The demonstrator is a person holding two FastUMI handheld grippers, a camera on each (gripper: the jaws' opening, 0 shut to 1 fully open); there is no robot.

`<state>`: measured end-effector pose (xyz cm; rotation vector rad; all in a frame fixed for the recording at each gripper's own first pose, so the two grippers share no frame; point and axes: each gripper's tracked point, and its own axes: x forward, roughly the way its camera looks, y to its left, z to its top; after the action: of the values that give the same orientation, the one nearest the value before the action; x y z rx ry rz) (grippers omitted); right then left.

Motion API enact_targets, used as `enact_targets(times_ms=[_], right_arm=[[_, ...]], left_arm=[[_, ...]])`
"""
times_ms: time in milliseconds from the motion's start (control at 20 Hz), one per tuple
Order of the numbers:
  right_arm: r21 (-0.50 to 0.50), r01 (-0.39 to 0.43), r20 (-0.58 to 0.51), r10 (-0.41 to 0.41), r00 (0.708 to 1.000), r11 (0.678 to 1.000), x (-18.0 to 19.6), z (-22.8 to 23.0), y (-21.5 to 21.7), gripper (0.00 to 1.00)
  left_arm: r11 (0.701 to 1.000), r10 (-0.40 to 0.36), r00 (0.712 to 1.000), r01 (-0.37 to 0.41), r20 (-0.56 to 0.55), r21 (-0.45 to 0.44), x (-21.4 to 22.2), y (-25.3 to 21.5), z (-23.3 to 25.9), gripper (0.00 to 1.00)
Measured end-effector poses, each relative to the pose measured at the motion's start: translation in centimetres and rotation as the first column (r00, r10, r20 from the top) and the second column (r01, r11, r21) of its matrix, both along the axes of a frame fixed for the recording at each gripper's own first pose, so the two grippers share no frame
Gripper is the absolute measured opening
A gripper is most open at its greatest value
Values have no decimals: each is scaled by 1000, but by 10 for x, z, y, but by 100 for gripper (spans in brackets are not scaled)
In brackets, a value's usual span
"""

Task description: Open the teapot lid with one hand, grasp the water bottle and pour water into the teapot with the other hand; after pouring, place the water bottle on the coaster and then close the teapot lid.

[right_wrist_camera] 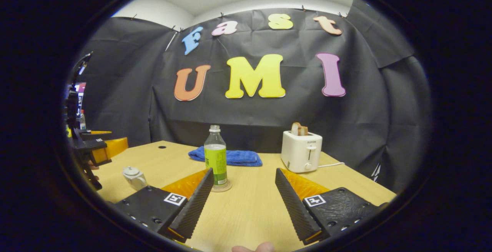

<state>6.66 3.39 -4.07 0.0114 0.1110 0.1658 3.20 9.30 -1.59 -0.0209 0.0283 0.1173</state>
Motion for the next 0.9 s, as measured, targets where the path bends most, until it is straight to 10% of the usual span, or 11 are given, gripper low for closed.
enact_targets(times_ms=[900], right_arm=[[-26, 61, 116, -58, 992, 998, -74, 60, 8, 95]], left_arm=[[998, -65, 990, 64, 123, 8, -62, -34, 64, 97]])
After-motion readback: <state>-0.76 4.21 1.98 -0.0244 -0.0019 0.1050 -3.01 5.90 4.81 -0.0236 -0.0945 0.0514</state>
